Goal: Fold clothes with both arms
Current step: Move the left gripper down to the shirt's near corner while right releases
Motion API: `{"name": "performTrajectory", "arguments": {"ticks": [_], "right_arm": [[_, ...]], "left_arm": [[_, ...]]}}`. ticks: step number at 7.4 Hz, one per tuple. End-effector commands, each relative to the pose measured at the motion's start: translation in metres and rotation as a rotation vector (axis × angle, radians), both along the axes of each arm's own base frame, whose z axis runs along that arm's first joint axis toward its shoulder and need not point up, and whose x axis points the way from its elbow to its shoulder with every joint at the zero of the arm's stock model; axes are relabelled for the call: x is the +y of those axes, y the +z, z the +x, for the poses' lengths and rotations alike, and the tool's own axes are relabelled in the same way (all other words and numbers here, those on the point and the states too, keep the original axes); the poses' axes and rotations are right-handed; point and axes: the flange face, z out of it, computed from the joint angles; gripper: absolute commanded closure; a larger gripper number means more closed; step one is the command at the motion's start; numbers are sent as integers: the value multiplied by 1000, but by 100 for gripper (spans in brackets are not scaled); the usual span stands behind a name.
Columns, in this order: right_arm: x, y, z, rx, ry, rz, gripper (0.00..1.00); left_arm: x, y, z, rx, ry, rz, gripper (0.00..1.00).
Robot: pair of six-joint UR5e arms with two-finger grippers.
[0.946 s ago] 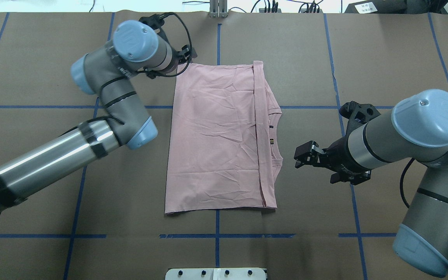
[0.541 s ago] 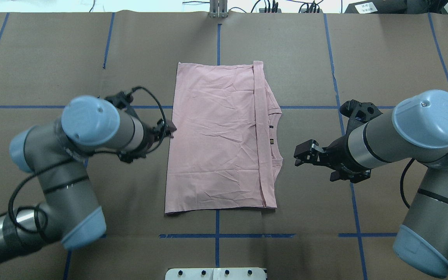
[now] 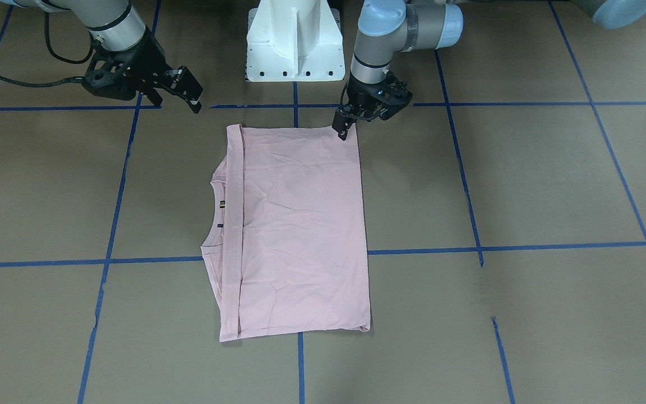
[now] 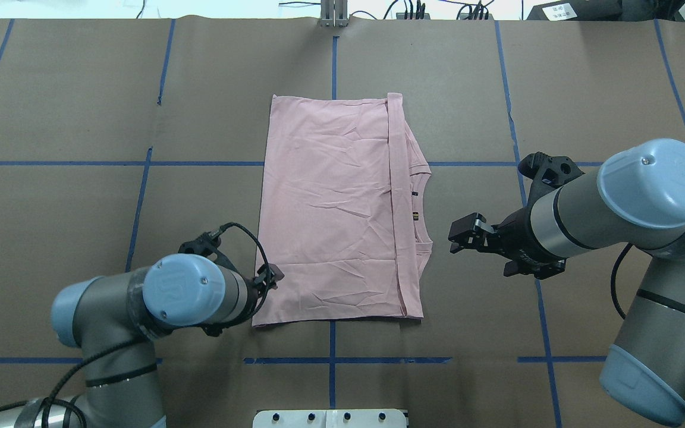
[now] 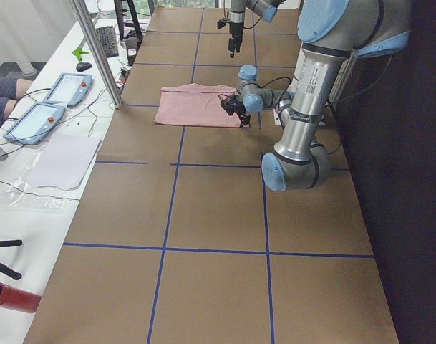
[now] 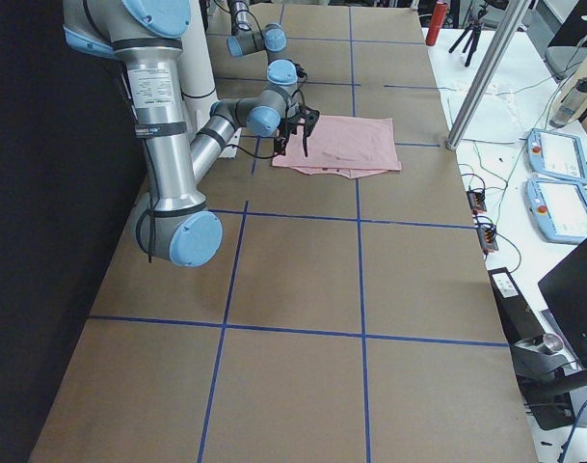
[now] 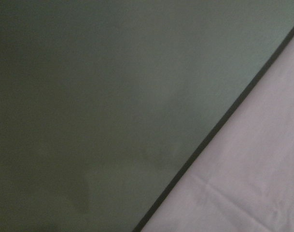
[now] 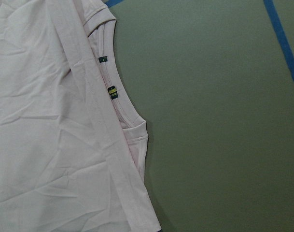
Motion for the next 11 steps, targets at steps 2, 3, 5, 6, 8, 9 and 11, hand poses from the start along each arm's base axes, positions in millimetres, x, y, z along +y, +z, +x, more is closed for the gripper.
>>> {"name": "performTrajectory", "arguments": {"ticks": [2, 3, 5, 6, 8, 9, 11], "right_arm": [[-3, -11, -6, -12, 4, 14, 0], [-3, -10, -6, -11, 4, 13, 0], [-4, -10, -5, -11, 6, 13, 0], [-4, -10, -5, -11, 6, 13, 0], [-5, -12, -4, -14, 8, 15, 0], [-5, -12, -4, -14, 8, 15, 0], [-6, -10, -3, -11, 10, 14, 0]], "left_arm": [[8, 2, 8, -15, 2, -7, 5], [9, -1, 10, -12, 4, -6, 6], [7, 0, 16, -18, 2, -8, 7], [6, 1, 16, -21, -3, -5, 11], [6, -3, 16, -15, -2, -2, 41], [6, -2, 16, -17, -2, -2, 73], [7, -3, 16, -17, 2, 10, 100]]}}
